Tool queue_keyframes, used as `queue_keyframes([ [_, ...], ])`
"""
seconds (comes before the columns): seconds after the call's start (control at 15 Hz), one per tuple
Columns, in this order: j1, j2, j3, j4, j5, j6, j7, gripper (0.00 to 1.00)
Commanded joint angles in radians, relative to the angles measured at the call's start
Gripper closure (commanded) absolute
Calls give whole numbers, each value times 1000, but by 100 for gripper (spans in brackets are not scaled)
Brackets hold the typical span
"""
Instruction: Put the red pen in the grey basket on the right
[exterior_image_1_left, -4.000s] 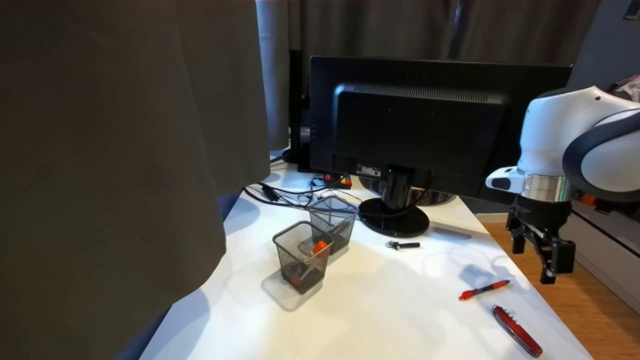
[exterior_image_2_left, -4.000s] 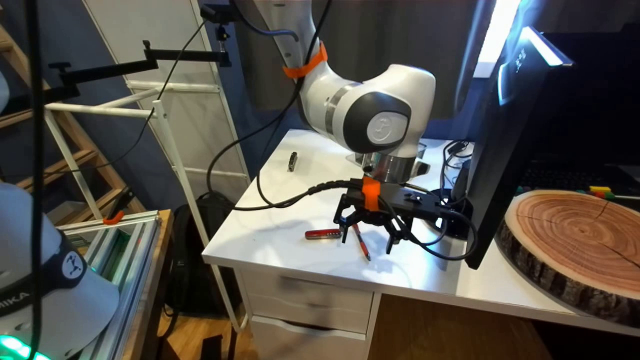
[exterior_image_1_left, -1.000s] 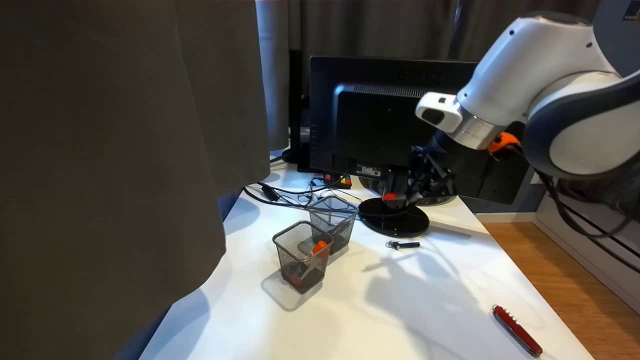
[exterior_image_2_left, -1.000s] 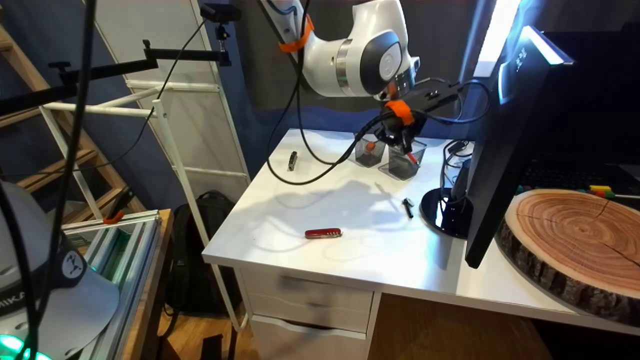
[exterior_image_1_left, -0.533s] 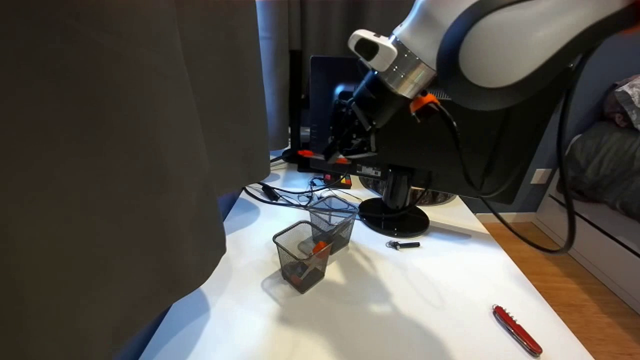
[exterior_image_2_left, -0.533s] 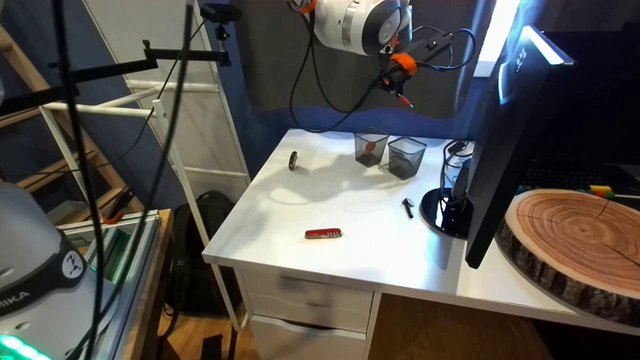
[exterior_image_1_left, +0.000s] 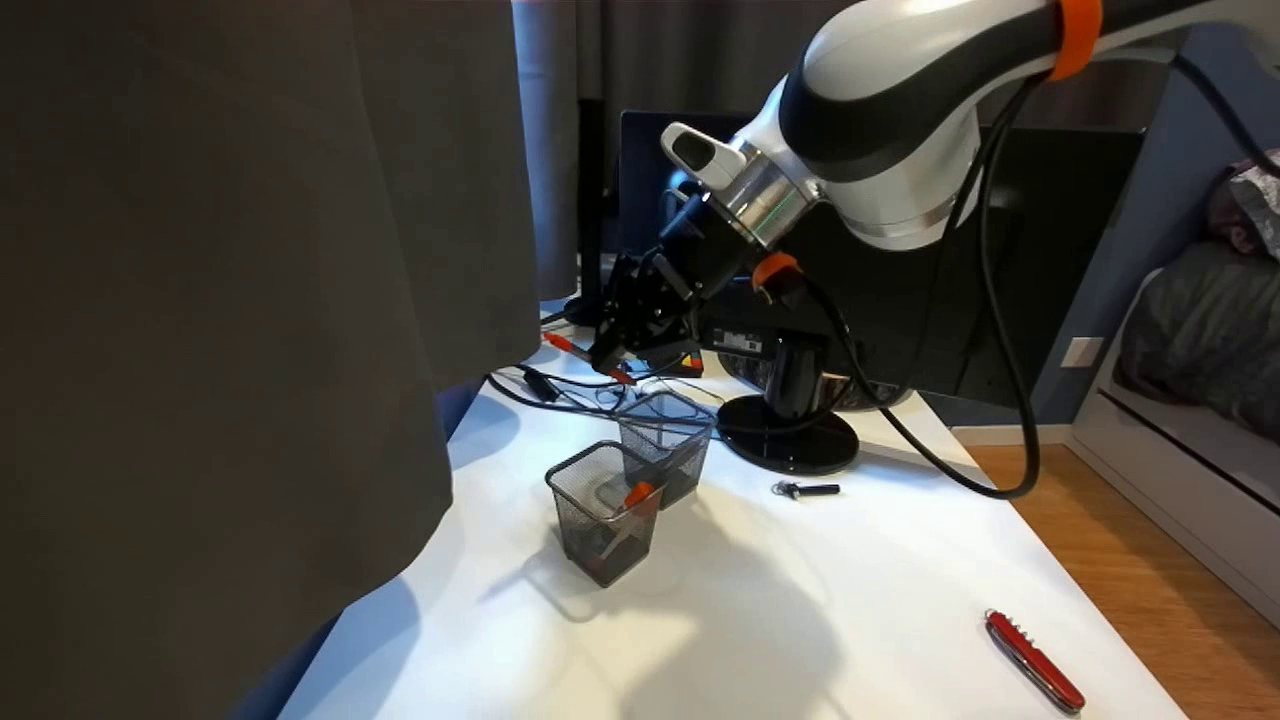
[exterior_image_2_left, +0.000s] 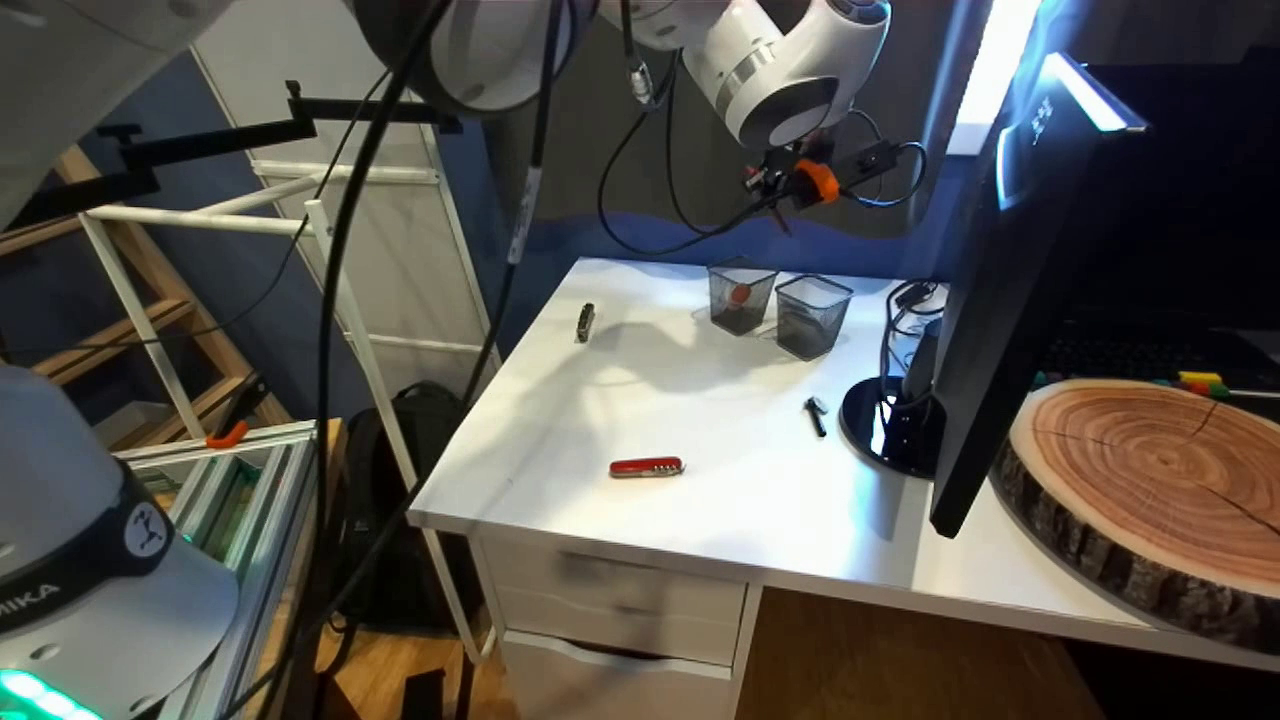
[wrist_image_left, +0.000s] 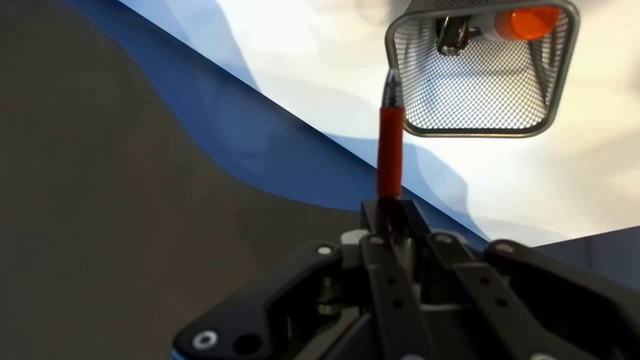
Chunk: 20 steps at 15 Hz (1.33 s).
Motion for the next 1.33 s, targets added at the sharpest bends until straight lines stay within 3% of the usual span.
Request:
queue_keyframes([
  [0.0,-1,8,6,14,6,-13,-11,89],
  [0.07,-11,32,38,33,24,-41,-42,97],
  [0.2,-25,83,103,65,51,-133,-103,97],
  [0.47,-25,64,113,32,44,-326,-65,97],
  [0.6,-17,23,80,5,20,-358,-1,97],
  [0.87,-21,7,48,-8,14,-316,61,97],
  [1.27,41,86,-23,75,-42,-72,6,97],
])
